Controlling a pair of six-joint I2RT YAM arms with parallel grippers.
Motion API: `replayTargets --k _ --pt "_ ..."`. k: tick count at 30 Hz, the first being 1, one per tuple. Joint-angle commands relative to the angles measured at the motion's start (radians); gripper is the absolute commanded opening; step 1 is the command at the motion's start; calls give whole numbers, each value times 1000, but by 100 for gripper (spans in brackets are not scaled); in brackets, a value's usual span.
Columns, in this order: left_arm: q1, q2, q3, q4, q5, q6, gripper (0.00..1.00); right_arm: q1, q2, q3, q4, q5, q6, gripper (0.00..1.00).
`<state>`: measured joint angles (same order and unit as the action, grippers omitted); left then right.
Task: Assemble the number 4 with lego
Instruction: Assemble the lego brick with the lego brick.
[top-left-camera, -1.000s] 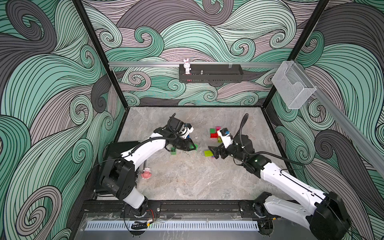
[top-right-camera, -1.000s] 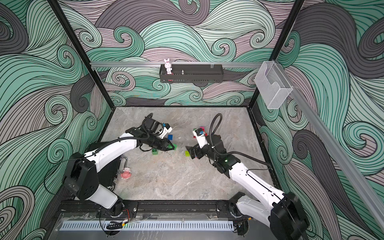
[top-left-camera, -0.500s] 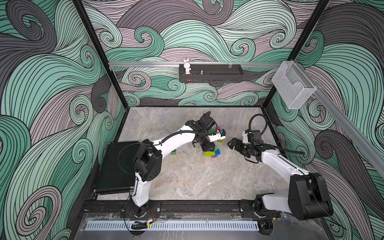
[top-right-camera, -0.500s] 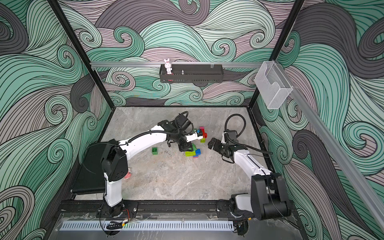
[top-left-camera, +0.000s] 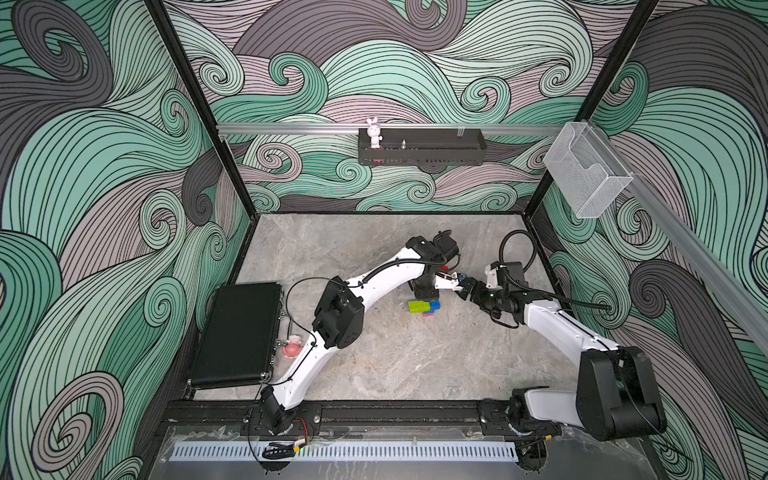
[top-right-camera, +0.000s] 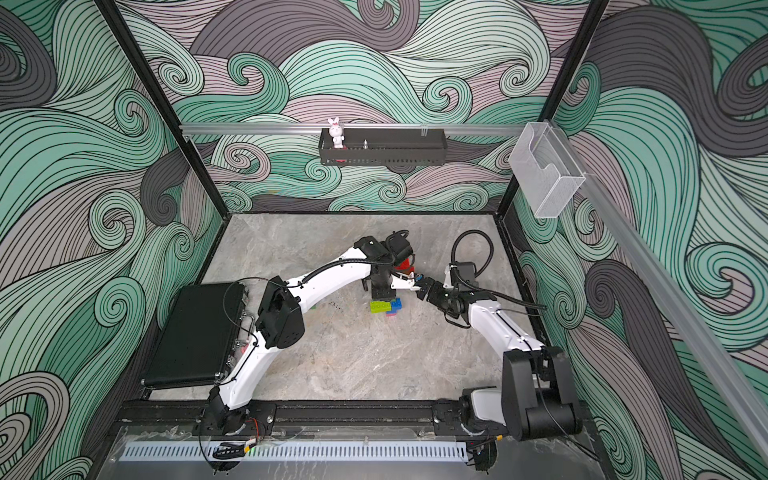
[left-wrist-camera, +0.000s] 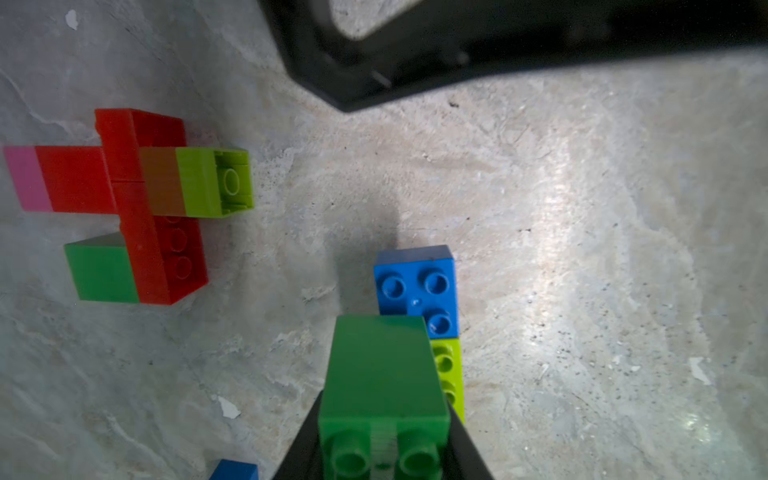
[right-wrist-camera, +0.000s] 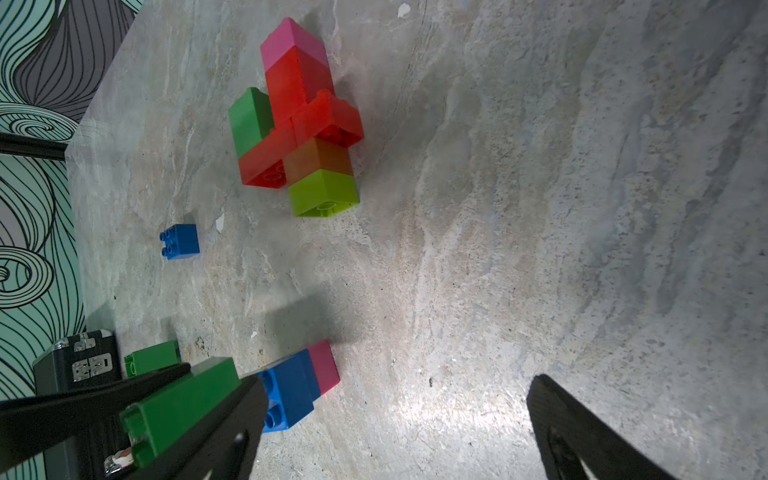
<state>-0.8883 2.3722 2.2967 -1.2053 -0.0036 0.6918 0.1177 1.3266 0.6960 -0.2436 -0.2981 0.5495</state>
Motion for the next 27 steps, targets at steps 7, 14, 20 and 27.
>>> replayTargets --k 7,14,20,27 --pt "-23 15 62 -147 4 35 0 0 56 19 4 -44 -20 99" --pt "-32 15 67 -135 8 17 0 0 65 15 7 -41 -21 99" --pt "-38 36 68 -95 -26 -4 0 -1 66 8 13 -45 -21 99" --pt "-41 57 69 -84 -22 -20 0 0 68 5 12 -42 -28 99"
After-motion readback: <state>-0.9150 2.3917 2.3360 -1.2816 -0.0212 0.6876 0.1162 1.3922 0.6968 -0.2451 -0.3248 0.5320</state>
